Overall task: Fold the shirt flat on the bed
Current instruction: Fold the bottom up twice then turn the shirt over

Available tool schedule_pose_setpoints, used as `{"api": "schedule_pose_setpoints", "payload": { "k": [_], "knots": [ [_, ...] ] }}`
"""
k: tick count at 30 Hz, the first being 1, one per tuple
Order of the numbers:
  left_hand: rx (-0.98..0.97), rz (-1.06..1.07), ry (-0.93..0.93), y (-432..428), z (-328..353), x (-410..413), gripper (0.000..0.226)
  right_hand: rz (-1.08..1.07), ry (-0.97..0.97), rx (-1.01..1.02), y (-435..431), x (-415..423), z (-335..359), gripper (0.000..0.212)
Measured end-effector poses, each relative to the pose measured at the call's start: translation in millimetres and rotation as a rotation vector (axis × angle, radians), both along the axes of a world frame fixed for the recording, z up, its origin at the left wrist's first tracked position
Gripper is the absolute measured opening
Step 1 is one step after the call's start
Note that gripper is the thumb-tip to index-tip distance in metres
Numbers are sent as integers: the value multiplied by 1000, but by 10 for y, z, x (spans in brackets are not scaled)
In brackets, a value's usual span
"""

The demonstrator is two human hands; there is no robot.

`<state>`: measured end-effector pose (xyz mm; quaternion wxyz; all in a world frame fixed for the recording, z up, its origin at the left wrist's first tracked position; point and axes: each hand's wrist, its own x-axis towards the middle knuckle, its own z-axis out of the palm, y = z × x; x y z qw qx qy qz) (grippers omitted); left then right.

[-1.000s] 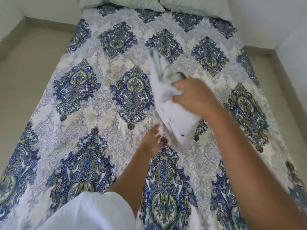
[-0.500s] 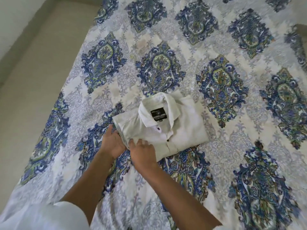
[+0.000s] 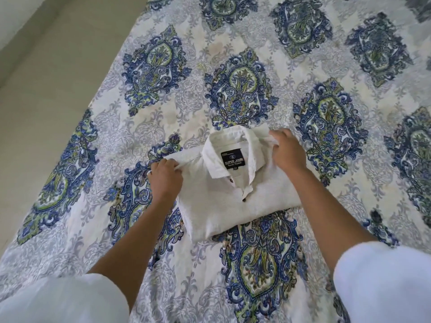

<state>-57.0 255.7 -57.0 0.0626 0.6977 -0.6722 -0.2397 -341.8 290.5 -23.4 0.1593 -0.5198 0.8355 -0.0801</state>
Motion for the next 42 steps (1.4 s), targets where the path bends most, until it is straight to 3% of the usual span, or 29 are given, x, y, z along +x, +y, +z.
{"api": "schedule_pose_setpoints", "payload": {
  "k": [3, 8, 14, 19, 24, 28, 33, 37, 40, 42],
  "knots": [
    [5, 131, 177, -51, -12, 125, 15, -21, 48, 64, -102, -140, -91, 52],
    [87, 192, 422, 0, 8, 217, 15, -57, -1, 88, -200, -238, -167, 24],
    [349, 352, 482, -102, 5, 222, 17, -331, -295, 49, -231, -245, -181, 34],
    [581, 370, 675, -147, 19, 274, 19, -622, -574, 116, -269, -309, -134, 66],
    [479, 368, 858, -96, 44, 279, 21, -566, -733, 84, -303, -392, -63, 21],
    [383, 424, 1035, -99, 61, 337, 22, -489, -906, -93, -319, -322, 19, 18],
    [383, 436, 925, -233, -47, 344, 13, -512, -777, -97, -413, -246, -203, 22],
    [315, 502, 924, -251, -47, 276, 21, -551, -614, -140, -430, -185, -310, 5],
    [232, 538, 939, -225, -56, 228, 17, -553, -507, -189, -421, -134, -338, 17],
    [111, 520, 809, -205, -53, 182, 16, -528, -396, -212, -383, -36, -317, 16]
  ]
}}
